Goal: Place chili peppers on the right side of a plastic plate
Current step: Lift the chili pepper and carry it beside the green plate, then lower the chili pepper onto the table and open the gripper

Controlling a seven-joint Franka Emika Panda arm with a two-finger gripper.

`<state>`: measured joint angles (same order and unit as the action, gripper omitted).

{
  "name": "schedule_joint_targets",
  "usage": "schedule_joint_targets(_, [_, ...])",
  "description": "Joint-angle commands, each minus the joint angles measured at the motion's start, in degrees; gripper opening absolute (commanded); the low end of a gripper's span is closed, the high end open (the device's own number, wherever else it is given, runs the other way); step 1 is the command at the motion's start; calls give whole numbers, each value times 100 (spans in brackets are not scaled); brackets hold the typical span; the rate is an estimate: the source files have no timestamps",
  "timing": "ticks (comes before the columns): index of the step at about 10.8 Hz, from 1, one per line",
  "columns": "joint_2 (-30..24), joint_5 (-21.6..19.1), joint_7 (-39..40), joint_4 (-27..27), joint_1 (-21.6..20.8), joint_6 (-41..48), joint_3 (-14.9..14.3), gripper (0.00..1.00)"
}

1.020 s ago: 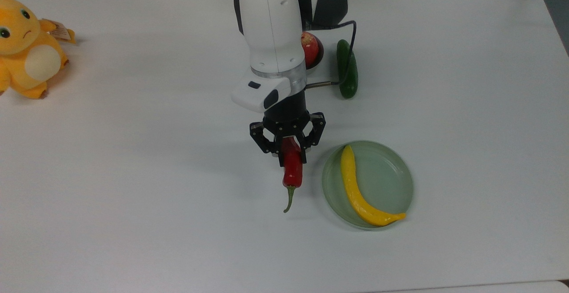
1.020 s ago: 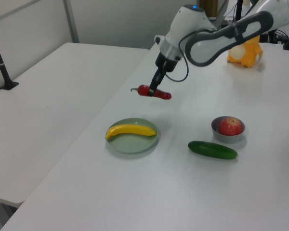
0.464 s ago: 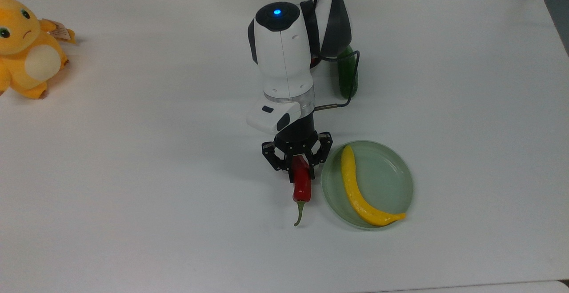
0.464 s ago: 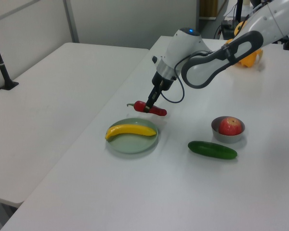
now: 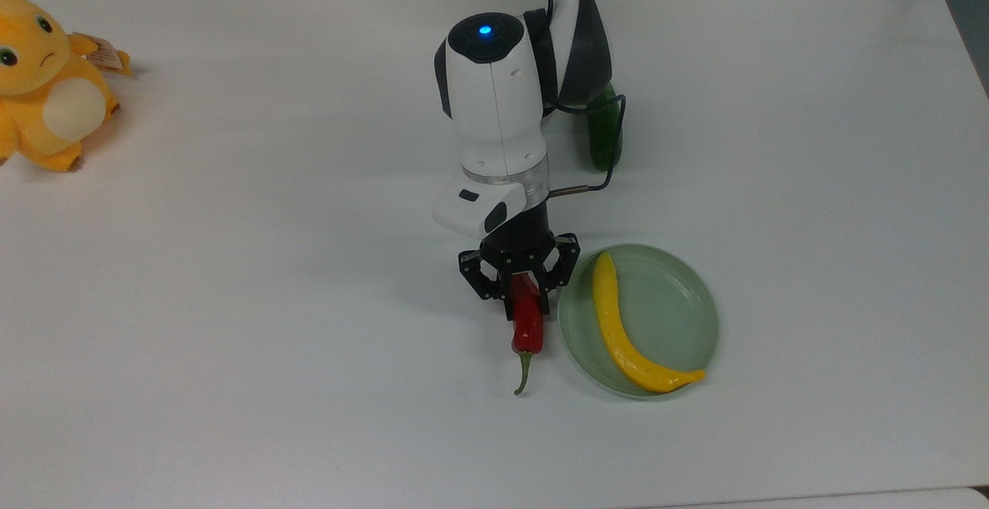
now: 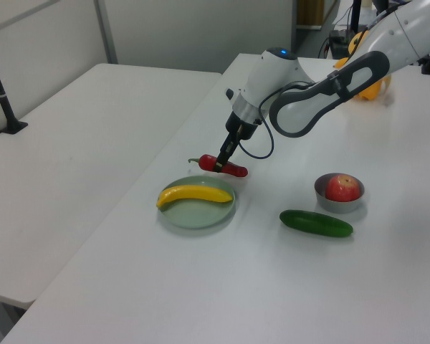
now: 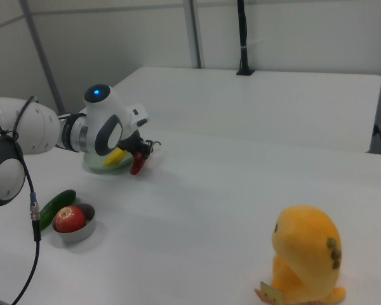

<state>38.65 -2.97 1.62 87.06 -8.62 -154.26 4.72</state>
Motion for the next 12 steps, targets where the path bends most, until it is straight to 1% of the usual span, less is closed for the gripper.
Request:
schedule_joint_targets(1, [38, 24, -136, 12, -34, -174, 3, 45])
schedule_joint_targets(3, [38, 24, -136, 12, -34, -174, 11, 70])
schedule_joint_targets(4, [38, 33, -127, 12, -34, -174, 20, 80])
schedule_joint_targets(5, [38, 42, -127, 12, -34, -174, 20, 89])
schedule_joint_targets(6, [38, 59, -119, 12, -34, -174, 20, 100])
schedule_joint_targets(9, [29, 60, -83, 12, -34, -174, 20, 100])
schedule_joint_targets(10, [-49, 51, -92, 12, -17, -166, 20, 100])
schedule_joint_targets(11, [-302, 42, -118, 64, -8, -113, 20, 100])
schedule_joint_targets(12, [-662, 7, -127, 248, 27, 0, 20, 100])
